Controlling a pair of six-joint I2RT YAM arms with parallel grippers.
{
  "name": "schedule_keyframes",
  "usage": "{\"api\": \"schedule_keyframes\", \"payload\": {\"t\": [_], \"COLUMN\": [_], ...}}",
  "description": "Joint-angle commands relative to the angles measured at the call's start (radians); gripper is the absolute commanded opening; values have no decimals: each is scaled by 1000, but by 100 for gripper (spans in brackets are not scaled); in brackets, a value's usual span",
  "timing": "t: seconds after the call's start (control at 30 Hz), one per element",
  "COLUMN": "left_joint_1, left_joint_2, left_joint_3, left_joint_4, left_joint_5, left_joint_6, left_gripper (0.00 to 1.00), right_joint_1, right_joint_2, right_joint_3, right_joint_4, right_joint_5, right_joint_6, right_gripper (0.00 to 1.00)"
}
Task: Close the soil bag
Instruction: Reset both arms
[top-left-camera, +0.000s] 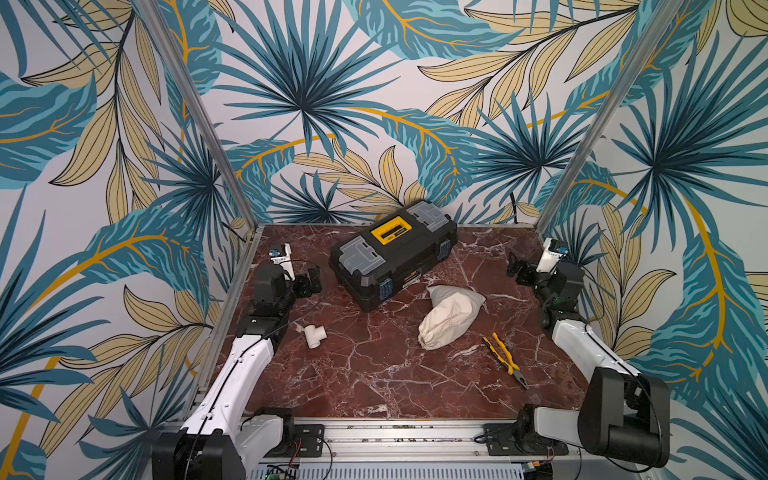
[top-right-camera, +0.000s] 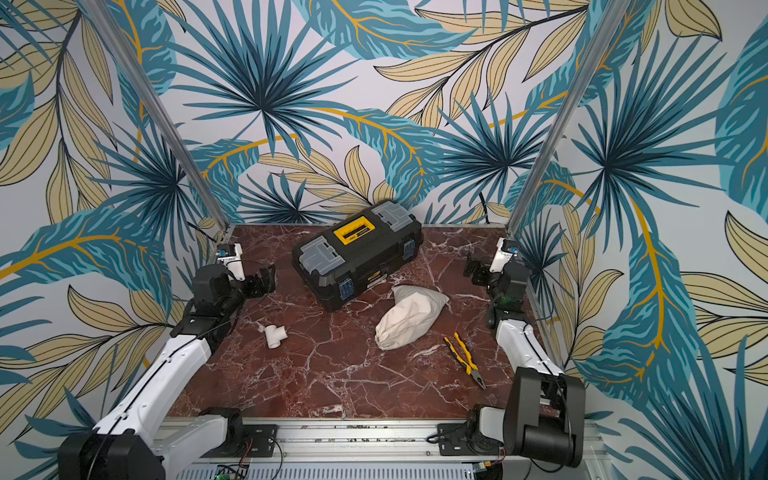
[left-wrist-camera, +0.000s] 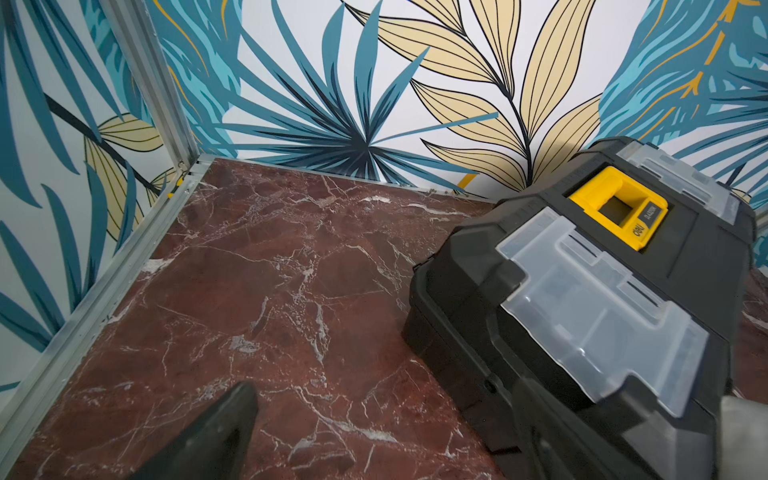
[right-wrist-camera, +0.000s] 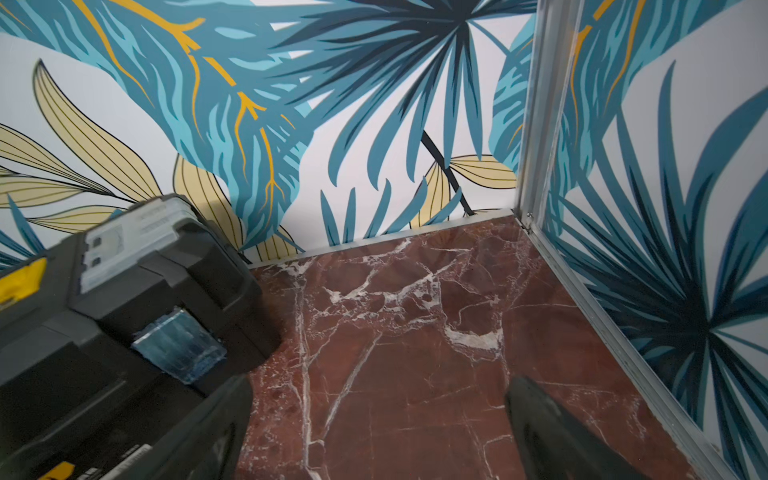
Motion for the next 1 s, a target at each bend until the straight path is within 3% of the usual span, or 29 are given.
{"api": "schedule_keyframes", "payload": {"t": [0.0, 0.5, 0.6, 0.83, 0.97], "left_joint_1": [16, 32, 32, 34, 54], "left_joint_2": [54, 262, 297, 214, 274], "left_joint_3": [-50, -182, -185, -211, -292], "left_joint_4": [185, 637, 667, 515, 670], "left_joint_5": [40, 67, 84, 53, 73], "left_joint_6": [65, 186, 202, 275, 250], "left_gripper": [100, 100, 100, 100, 100], "right_joint_1": [-4, -4, -4, -4, -3], "right_joint_2": [41, 141, 147, 148, 149], "right_joint_3": [-79, -293, -306, -306, -304], "right_joint_4": [165, 549, 567, 569, 567], "right_joint_5": [64, 65, 64, 64, 64], "right_joint_6": [-62, -66, -66, -66, -68], "right_gripper": [99, 99, 99, 99, 99]}}
